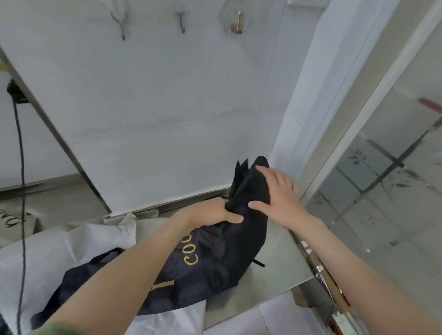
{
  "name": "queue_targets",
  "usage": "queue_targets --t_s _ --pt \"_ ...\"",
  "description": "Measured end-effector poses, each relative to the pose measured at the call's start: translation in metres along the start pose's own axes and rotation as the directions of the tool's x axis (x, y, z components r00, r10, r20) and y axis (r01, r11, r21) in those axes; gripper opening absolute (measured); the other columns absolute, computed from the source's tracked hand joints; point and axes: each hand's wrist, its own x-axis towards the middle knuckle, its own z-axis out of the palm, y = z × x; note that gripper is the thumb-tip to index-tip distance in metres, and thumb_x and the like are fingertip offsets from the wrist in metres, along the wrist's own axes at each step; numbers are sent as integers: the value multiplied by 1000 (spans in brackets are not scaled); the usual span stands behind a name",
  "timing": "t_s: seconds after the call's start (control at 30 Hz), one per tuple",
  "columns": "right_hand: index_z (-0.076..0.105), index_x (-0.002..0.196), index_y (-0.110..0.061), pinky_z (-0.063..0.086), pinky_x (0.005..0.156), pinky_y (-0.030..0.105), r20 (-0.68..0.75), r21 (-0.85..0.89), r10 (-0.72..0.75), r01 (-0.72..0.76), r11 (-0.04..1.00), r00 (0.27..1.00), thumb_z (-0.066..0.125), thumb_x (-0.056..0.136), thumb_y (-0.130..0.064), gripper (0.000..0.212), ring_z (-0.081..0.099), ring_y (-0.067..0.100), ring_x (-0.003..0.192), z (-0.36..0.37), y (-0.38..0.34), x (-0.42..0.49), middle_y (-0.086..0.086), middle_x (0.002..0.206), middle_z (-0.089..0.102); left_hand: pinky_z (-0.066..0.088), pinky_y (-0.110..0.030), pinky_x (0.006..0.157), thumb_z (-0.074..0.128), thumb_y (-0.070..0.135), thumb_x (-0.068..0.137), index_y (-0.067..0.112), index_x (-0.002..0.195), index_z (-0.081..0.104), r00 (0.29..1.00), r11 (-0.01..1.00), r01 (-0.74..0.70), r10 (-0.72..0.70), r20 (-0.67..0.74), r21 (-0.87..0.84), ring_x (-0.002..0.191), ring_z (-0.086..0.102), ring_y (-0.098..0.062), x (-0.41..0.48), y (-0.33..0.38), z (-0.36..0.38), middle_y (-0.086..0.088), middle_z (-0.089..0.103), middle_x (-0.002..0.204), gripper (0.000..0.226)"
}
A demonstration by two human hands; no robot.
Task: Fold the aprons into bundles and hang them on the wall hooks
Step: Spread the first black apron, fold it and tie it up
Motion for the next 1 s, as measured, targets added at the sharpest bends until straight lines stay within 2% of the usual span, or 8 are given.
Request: queue_targets --t_s 0.07,0.13,0.23,0.33,0.53,0.63,0.8,1.0 --pt "25 145 -24 24 113 37 -15 407 270 -240 881 963 66 84 -49 78 26 18 139 3 5 -7 -1 149 29 50 -37 98 65 30 89 19 101 69 996 986 -33 20 -82 -162 98 69 -21 -17 9 -12 -1 73 104 17" --pt "41 133 -20 36 104 33 266 668 377 -452 591 887 58 80 -63 70 46 18 126 10 1 -16 1 135 48 49 -38 99 62 34 92 15 98 69 982 962 -91 44 -181 -256 99 68 -23 -35 22 -23 -4 73 103 21" --pt "59 119 -11 49 90 35 581 762 157 -602 237 798 49 68 -74 82 63 23 98 18 -12 -25 7 108 66 49 -35 96 55 39 95 15 91 66 945 956 -158 73 -318 -249 97 68 -22 -55 44 -35 -6 72 101 27" --pt "54 132 -15 46 103 41 454 888 -54 -456 -53 890 66 74 -59 73 56 25 123 5 -31 -23 6 131 60 50 -29 86 48 41 98 17 93 66 907 947 -208 94 -410 -244 93 67 -18 -70 60 -47 -3 71 101 30" --pt "60 123 -10 51 96 38 222 974 -17 -223 -37 975 58 85 -28 41 61 27 116 -40 -70 -2 7 122 66 56 -29 79 68 41 83 13 119 63 871 768 -423 198 -450 -481 101 68 -19 -101 76 -68 -3 70 113 47" --pt "58 127 -7 49 99 43 133 989 41 -130 -77 990 56 90 -26 41 62 28 115 -66 -85 10 9 123 66 52 -30 93 56 35 84 14 121 60 844 701 -526 359 -399 -481 113 62 -19 -111 77 -76 -1 66 122 43" --pt "58 126 -3 57 86 35 30 992 98 -18 -126 995 54 95 -24 37 66 25 107 -103 -100 26 10 117 68 51 -36 93 65 28 88 10 115 62 867 859 -415 274 -416 -299 105 66 -25 -111 74 -73 -5 71 112 33" --pt "59 123 -7 55 90 36 93 996 -37 -92 4 995 60 84 -31 46 65 26 109 -102 -103 21 10 119 67 58 -36 76 61 21 92 11 100 66 733 766 -540 224 -643 -348 85 71 -26 -115 96 -70 -8 74 94 13"
